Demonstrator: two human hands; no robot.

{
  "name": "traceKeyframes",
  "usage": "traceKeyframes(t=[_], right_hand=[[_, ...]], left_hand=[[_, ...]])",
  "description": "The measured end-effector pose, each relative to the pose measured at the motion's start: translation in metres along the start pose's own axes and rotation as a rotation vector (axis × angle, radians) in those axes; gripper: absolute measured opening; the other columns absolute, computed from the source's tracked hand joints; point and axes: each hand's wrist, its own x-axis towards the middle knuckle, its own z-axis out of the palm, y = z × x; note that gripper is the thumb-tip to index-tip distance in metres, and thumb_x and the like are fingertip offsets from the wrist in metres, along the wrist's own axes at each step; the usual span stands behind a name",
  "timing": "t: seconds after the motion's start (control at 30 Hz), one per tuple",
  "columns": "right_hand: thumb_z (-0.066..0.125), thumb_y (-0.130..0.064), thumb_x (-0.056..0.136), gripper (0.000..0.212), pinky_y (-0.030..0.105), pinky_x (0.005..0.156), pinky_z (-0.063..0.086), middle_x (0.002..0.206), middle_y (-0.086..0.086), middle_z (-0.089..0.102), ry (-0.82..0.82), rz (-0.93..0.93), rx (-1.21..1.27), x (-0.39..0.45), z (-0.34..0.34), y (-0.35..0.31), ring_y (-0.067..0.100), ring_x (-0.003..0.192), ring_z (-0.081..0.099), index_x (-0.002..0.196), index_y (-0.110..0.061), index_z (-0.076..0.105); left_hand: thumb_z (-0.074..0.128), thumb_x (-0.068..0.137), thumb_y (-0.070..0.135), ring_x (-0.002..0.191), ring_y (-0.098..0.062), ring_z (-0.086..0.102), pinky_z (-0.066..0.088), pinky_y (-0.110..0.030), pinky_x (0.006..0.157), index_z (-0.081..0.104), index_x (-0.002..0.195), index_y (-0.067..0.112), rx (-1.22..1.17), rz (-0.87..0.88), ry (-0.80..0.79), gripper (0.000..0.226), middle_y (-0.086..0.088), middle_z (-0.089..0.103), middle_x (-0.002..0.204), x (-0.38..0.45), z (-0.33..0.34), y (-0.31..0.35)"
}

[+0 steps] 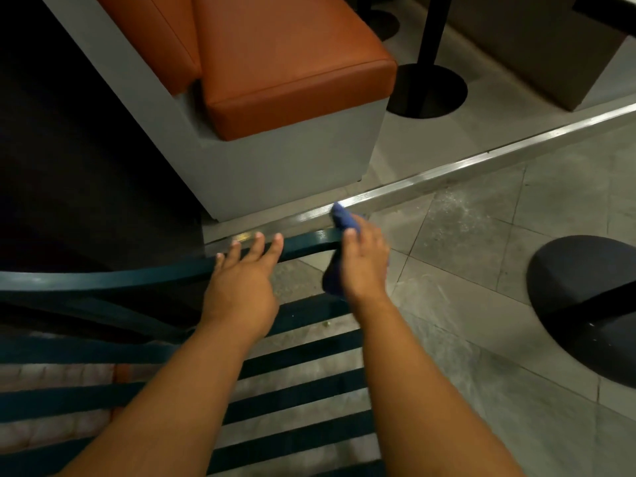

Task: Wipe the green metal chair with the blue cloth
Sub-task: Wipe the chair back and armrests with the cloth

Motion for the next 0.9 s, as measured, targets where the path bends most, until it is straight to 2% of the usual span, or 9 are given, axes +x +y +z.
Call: traceKeyframes(t=[0.13,0.23,0.33,0.4,0.47,0.53,0.63,0.8,0.9], right_hand=[[0.043,-0.053,0.091,0.038,0.043,0.093,0.047,0.120,0.012,0.060,-0.095,0.535,0.667,0.018,-0.015,0.022,0.024,0.105,0.057,0.112,-0.026,0.058],[0.062,-0.040,0.087,0.031,0.039,0.085,0.052,0.102,0.010,0.067,0.003,0.803,0.779,0.027,-0.019,0.027,0.025,0.095,0.062,0.103,-0.014,0.065],[0.067,-0.034,0.082,0.024,0.011,0.070,0.045,0.079,-0.007,0.061,0.011,0.984,0.945,0.026,-0.017,0.023,0.003,0.071,0.057,0.081,-0.012,0.060],[0.058,-0.034,0.089,0.022,0.013,0.061,0.043,0.077,-0.005,0.056,0.127,0.896,0.968,0.022,-0.015,0.023,0.005,0.071,0.056,0.087,-0.012,0.057],[0.050,-0.032,0.096,0.026,0.023,0.072,0.047,0.097,-0.001,0.062,0.279,0.667,0.880,0.005,-0.011,0.021,0.011,0.089,0.061,0.109,-0.011,0.058],[0.042,-0.028,0.101,0.022,0.023,0.084,0.045,0.106,-0.002,0.062,0.313,0.454,0.813,-0.022,-0.007,0.018,0.008,0.096,0.059,0.109,-0.017,0.060],[0.040,-0.026,0.101,0.027,0.025,0.093,0.043,0.117,-0.010,0.059,0.333,0.184,0.429,-0.060,-0.001,0.012,0.005,0.107,0.055,0.120,-0.023,0.060],[0.044,-0.019,0.099,0.035,0.033,0.103,0.040,0.133,0.002,0.054,0.155,-0.073,-0.109,-0.075,0.025,0.058,0.021,0.124,0.050,0.133,-0.020,0.052],[0.044,-0.015,0.099,0.049,0.041,0.118,0.014,0.157,0.005,0.022,-0.147,-0.142,-0.604,-0.066,0.043,0.093,0.024,0.145,0.015,0.145,-0.026,0.034]], left_hand=[[0.050,0.085,-0.004,0.147,-0.029,-0.010,0.008,-0.046,0.120,-0.014,0.147,0.041,-0.031,0.008,0.029,0.099,0.007,-0.013,0.160,0.000,0.009,-0.002],[0.048,0.086,-0.006,0.146,-0.028,-0.012,0.003,-0.041,0.120,-0.014,0.148,0.038,-0.037,0.027,0.045,0.098,0.006,-0.015,0.159,-0.002,0.006,0.000],[0.050,0.086,-0.007,0.146,-0.028,-0.014,0.006,-0.041,0.120,-0.015,0.148,0.039,-0.040,0.027,0.042,0.101,0.007,-0.017,0.159,-0.001,0.006,-0.001],[0.052,0.086,-0.005,0.145,-0.028,-0.015,0.006,-0.042,0.120,-0.017,0.147,0.039,-0.041,0.030,0.036,0.102,0.007,-0.019,0.158,-0.002,0.007,0.000],[0.052,0.087,-0.005,0.145,-0.027,-0.016,0.006,-0.042,0.120,-0.019,0.147,0.039,-0.032,0.037,0.024,0.102,0.007,-0.020,0.158,-0.002,0.008,0.000],[0.050,0.086,-0.007,0.146,-0.026,-0.013,0.010,-0.041,0.120,-0.017,0.147,0.040,-0.033,0.053,0.004,0.102,0.009,-0.018,0.158,0.000,0.005,-0.003],[0.047,0.085,-0.012,0.147,-0.017,-0.002,0.015,-0.039,0.119,-0.004,0.149,0.042,-0.140,0.080,-0.017,0.098,0.014,-0.004,0.159,0.001,-0.009,-0.018],[0.040,0.092,-0.005,0.147,-0.018,0.001,0.003,-0.040,0.118,0.010,0.150,0.039,-0.229,0.053,0.090,0.080,0.018,0.003,0.158,-0.013,-0.018,-0.055],[0.042,0.094,0.009,0.147,-0.016,0.002,-0.009,-0.047,0.117,0.014,0.151,0.030,-0.004,-0.055,0.246,0.067,0.006,0.010,0.160,-0.019,-0.014,-0.077]])
